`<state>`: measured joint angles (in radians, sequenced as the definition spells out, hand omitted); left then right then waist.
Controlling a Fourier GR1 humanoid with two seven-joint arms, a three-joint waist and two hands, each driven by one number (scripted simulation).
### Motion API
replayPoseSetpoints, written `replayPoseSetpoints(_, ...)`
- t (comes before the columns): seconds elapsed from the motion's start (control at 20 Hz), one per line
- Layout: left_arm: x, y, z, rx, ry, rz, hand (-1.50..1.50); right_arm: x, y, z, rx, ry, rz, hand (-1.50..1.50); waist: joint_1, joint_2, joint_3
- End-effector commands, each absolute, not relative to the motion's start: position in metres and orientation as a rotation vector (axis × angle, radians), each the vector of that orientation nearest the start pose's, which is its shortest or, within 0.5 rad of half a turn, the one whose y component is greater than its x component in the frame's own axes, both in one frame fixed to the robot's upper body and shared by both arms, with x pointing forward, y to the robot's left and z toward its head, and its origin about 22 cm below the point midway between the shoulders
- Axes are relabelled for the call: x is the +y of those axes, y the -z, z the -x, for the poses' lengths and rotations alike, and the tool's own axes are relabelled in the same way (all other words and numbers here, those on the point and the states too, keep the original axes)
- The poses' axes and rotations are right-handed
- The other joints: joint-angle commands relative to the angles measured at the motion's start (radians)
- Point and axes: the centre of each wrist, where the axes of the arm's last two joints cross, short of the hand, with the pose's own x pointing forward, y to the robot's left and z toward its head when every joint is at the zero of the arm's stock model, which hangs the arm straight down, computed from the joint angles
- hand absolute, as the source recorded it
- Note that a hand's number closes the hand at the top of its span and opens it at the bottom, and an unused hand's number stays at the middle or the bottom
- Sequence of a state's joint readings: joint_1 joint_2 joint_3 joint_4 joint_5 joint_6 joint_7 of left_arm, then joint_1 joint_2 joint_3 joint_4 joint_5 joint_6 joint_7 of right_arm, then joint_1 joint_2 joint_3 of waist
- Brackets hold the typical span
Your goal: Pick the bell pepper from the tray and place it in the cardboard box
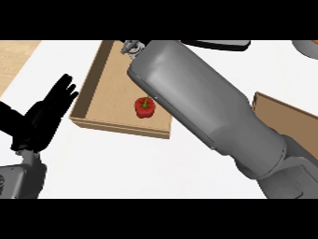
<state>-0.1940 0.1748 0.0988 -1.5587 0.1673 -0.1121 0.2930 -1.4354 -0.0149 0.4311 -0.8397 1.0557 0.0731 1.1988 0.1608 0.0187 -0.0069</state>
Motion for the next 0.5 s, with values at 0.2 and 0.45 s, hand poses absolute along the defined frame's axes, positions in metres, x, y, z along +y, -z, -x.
replayPoseSetpoints(0.2,0.287,-0.059,-0.279,-1.461,0.064,0.021,0.0,0.037,-0.23,-0.392,-1.127,-0.525,1.493,1.5,-0.026,0.003,0.003)
replayPoseSetpoints(0.45,0.279,-0.06,-0.286,-1.482,0.065,0.03,0.0,0.028,-0.204,-0.397,-1.091,-0.553,1.383,1.5,-0.036,0.005,0.004)
